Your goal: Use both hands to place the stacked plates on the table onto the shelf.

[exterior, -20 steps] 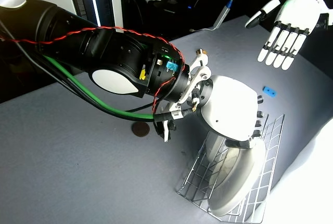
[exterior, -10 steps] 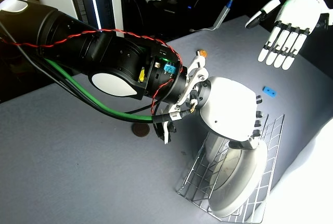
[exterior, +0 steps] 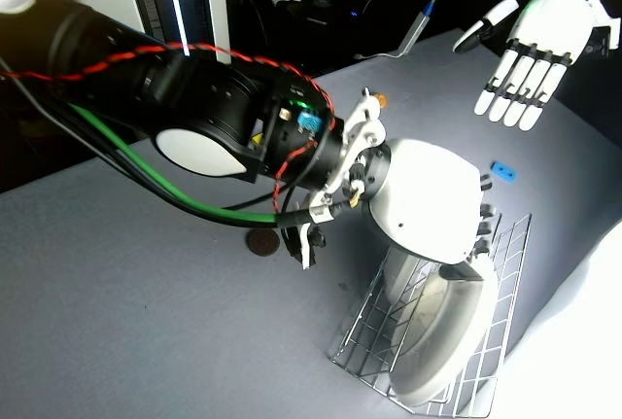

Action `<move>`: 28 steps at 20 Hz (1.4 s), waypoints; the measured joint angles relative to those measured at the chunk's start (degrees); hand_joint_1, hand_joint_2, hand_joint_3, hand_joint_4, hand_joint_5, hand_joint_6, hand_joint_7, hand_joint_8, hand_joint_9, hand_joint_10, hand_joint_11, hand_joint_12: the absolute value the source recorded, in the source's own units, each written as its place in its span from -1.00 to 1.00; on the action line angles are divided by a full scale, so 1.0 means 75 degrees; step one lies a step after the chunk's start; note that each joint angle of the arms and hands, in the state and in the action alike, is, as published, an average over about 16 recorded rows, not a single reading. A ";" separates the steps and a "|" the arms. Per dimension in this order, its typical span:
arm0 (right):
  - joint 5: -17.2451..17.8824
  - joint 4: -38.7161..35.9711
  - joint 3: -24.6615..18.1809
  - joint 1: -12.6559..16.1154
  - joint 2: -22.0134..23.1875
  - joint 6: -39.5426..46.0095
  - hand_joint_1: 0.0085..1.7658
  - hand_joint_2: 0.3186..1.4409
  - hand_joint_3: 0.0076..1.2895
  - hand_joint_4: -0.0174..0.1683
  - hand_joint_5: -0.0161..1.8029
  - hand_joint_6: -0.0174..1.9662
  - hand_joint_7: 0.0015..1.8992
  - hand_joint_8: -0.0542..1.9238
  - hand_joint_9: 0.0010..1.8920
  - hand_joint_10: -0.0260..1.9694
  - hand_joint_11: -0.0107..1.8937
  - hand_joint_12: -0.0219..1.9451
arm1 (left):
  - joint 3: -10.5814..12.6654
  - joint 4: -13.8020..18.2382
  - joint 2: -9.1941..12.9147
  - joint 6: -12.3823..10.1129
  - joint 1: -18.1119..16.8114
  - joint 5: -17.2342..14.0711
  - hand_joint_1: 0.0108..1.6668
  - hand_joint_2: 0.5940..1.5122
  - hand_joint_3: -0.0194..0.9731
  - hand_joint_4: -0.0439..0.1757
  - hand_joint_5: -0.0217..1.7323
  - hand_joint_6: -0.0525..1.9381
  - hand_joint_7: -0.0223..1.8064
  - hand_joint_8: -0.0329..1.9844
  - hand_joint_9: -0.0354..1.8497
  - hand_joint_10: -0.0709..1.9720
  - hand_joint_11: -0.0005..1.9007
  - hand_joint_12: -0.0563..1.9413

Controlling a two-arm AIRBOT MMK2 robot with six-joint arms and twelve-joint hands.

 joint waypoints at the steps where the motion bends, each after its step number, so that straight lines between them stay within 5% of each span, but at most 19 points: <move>1: 0.0045 0.0001 -0.0123 0.0024 0.0110 -0.0062 0.05 0.18 -0.99 -0.83 -0.08 -0.94 -0.05 -0.93 -0.04 -0.96 -0.54 0.33 | -0.0067 -0.0027 0.0007 0.0012 0.0032 0.0009 -1.00 0.06 -0.94 -0.63 -0.95 -0.93 -0.95 -0.98 -0.94 -0.92 -0.98 -0.94; 14: 0.0792 0.0010 -0.2467 0.0070 0.2361 -0.1127 -0.14 0.16 -0.99 -0.83 -0.35 -0.95 -0.28 -0.92 -0.27 -0.92 -0.81 0.43 | -0.1305 -0.0149 0.0294 0.0209 0.0112 0.0194 -1.00 0.07 -0.94 -0.63 -0.93 -0.93 -0.91 -0.97 -0.91 -0.92 -0.98 -0.89; 18: 0.0894 0.0008 -0.3013 0.0015 0.2972 -0.1304 -0.29 0.17 -0.99 -0.82 -0.39 -0.75 -0.34 -0.63 -0.35 -0.53 -0.78 0.56 | -0.1563 -0.0078 0.0367 0.0213 0.0018 0.0242 -1.00 0.11 -0.94 -0.63 -0.77 -0.87 -0.76 -0.82 -0.79 -0.76 -0.95 -0.55; 22: 0.0946 -0.0076 -0.3319 -0.0038 0.3336 -0.1349 -0.44 0.18 -0.99 -0.81 -0.33 -0.28 -0.29 -0.16 -0.29 -0.06 -0.57 0.70 | -0.1678 -0.0012 0.0380 0.0127 -0.0048 0.0290 -0.98 0.17 -0.94 -0.62 -0.56 -0.50 -0.54 -0.36 -0.57 -0.29 -0.76 -0.07; 28: 0.1095 -0.0362 -0.3456 -0.0093 0.3498 -0.1252 -0.62 0.22 -0.99 -0.81 -0.12 0.29 -0.11 0.44 -0.11 0.57 -0.19 0.89 | -0.1734 0.0059 0.0381 0.0080 -0.0049 0.0281 -0.92 0.25 -0.94 -0.35 -0.15 -0.08 -0.12 0.16 -0.16 0.25 -0.41 0.56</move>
